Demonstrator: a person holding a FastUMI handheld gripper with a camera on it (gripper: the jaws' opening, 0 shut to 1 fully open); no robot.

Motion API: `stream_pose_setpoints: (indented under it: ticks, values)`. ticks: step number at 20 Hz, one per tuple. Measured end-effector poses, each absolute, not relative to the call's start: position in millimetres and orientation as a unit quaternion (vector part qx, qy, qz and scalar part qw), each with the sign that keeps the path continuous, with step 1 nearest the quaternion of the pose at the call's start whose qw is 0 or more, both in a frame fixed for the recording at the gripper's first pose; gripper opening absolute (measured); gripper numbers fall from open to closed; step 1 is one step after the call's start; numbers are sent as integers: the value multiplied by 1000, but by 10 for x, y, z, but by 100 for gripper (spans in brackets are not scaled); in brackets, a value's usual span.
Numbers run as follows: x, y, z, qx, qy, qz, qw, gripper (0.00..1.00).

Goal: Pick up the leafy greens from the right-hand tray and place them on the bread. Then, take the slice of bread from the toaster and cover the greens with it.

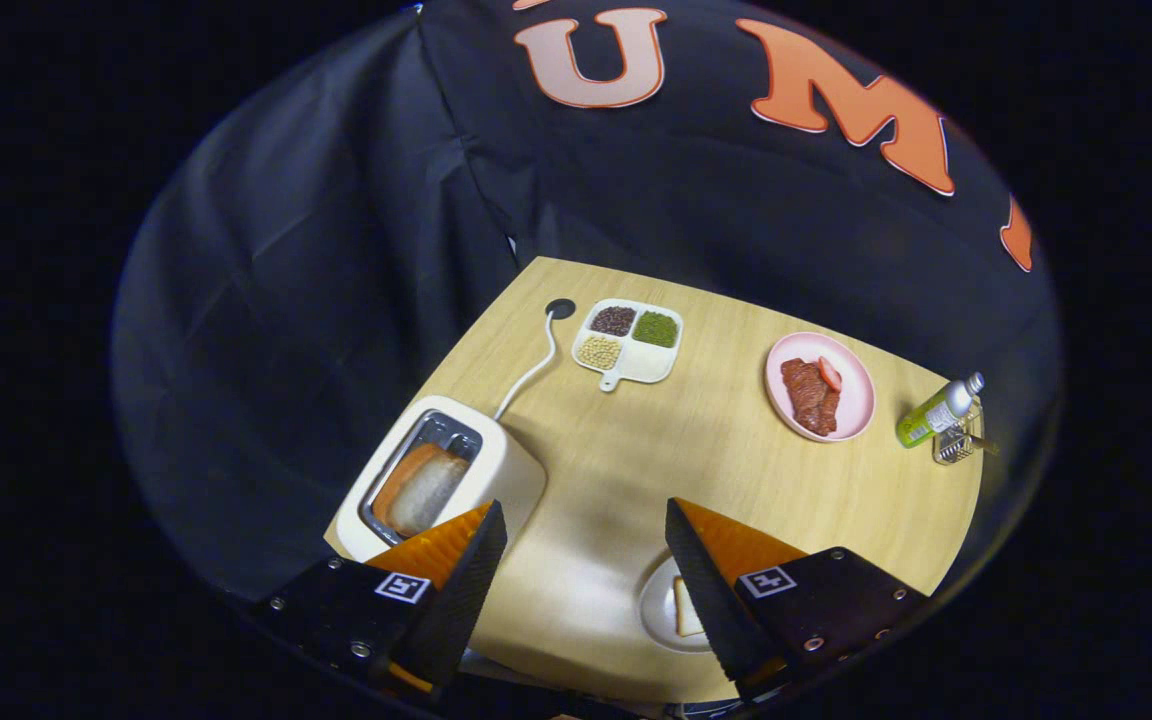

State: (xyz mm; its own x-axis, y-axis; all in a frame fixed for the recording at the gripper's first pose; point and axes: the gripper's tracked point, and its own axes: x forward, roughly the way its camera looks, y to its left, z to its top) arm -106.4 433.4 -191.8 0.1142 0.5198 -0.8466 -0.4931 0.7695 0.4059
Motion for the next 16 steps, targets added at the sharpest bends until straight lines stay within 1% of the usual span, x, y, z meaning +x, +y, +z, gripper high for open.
stream_pose_setpoints:
  ticks: [5,8,10,12,14,15,16]
  values:
    - [-1289,5026,-1864,20,611,351,709,94]
    - [-1465,5193,-2007,7,647,330,688,91]
    - [-1506,5307,-2095,-5,657,318,683,86]
    - [-1525,5378,-2175,-21,661,305,686,81]
    - [-1582,5403,-2266,-38,669,289,684,71]
    - [-1623,5413,-2302,-46,672,282,683,60]
    - [-1620,5392,-2351,-61,672,273,686,56]
